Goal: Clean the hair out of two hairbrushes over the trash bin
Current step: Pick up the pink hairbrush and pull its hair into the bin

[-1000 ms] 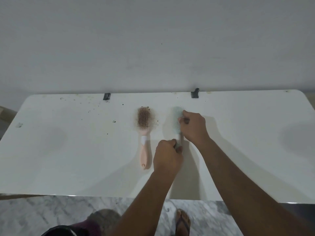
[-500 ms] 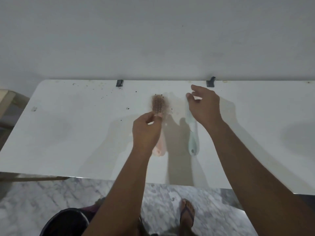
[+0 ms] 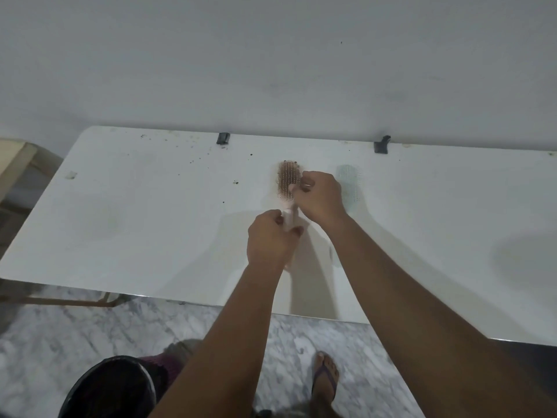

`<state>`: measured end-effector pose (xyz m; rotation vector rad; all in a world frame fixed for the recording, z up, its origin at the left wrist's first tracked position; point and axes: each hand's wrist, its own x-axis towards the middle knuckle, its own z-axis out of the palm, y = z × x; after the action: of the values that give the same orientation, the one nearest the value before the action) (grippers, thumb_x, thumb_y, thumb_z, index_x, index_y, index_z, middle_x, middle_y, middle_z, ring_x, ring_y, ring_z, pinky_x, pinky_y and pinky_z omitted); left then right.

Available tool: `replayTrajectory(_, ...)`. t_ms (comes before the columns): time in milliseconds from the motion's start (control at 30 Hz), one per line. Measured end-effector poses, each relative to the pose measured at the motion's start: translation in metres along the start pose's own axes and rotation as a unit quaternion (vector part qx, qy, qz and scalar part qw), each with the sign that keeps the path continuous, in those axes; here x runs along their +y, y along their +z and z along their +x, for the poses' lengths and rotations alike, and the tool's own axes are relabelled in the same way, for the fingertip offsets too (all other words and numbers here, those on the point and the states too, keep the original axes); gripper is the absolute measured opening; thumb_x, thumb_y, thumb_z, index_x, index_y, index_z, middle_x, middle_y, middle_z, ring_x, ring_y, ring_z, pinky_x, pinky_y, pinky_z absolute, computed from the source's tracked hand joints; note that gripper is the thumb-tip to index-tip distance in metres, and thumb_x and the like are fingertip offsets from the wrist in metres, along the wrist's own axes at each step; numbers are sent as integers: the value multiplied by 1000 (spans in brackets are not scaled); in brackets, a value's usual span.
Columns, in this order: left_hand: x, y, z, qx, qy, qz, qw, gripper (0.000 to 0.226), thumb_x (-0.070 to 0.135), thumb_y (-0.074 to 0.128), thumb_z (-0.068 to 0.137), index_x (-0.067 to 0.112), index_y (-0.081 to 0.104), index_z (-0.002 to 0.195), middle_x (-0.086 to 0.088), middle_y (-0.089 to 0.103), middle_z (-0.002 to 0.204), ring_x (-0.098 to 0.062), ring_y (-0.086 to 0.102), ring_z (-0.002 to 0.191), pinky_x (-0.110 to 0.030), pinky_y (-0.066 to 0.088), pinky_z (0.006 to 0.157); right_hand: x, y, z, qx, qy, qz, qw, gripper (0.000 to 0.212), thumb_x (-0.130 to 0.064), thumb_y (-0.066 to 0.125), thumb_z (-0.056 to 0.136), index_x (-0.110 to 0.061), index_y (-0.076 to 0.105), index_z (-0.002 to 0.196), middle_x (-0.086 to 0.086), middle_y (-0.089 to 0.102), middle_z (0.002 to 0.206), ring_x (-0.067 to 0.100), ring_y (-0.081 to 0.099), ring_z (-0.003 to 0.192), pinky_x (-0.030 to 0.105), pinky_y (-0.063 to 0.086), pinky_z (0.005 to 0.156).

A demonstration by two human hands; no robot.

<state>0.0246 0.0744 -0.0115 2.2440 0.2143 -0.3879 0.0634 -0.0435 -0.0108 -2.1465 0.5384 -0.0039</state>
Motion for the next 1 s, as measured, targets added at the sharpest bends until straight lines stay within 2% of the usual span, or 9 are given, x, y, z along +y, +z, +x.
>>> replayTrajectory(133,-3,4,-3,4,10,-7,1000,11,11,71,76,10,69,87,4,71,87,-23,66,85,-25,49,69,-2,-1,-4,-13,-5,4,1000,27,-20,69,88,-17,59,63,-1,67,70,23,65,77,28,46,71)
replayTrajectory(233,-2,3,-3,9,-3,-56,998,8,11,68,73,5,63,72,-4,68,76,-29,59,70,-27,46,64,-2,1,-7,-16,-4,17,1000,16,-19,69,87,-6,70,77,9,75,79,27,70,84,35,56,79)
replayTrajectory(333,1,-5,-6,0,-53,-180,982,36,6,70,66,29,43,60,-3,54,81,-19,47,74,-32,44,75,-5,-2,-12,-7,3,57,998,6,-19,70,86,-16,73,81,2,76,88,22,72,87,37,58,86)
replayTrajectory(400,-1,-12,-10,-19,-99,-265,959,40,-5,75,69,27,50,65,-4,58,89,-22,53,77,-34,50,81,-9,-4,-15,-13,9,104,994,19,-17,72,87,-18,77,106,-8,74,101,14,71,89,31,55,92)
replayTrajectory(467,-7,-19,-13,-53,-127,-341,930,25,-8,78,72,13,68,80,-9,64,99,-26,63,85,-39,55,86,-13,-6,-17,-19,3,134,991,31,-16,75,86,-14,73,117,-11,69,110,9,68,90,27,52,95)
replayTrajectory(600,-15,-38,-26,-116,-153,-474,860,19,-11,68,83,2,61,94,-11,52,100,-28,54,89,-42,49,91,-25,0,-21,-37,0,181,983,14,-12,78,83,-20,76,94,-11,72,98,10,68,97,37,55,100)
replayTrajectory(667,-23,-48,-32,-125,-168,-513,833,22,-9,66,86,-4,64,108,-14,64,101,-30,62,90,-40,51,92,-33,8,-25,-46,-10,185,982,13,-13,79,82,-24,75,87,-17,70,92,12,69,103,42,57,98)
replayTrajectory(833,-55,-78,-45,-140,-175,-560,798,32,-5,60,92,0,64,124,-14,72,117,-34,70,100,-51,55,92,-59,39,-49,-86,-15,189,978,36,-14,78,84,-6,70,119,4,72,121,14,71,106,42,57,98)
replayTrajectory(1000,-105,-143,-65,-123,-168,-590,780,32,-5,57,93,-4,62,125,-21,69,125,-44,67,112,-54,58,86,-103,89,-92,-136,-40,168,976,37,-15,75,87,-10,69,123,-2,72,121,3,69,99,36,54,103)
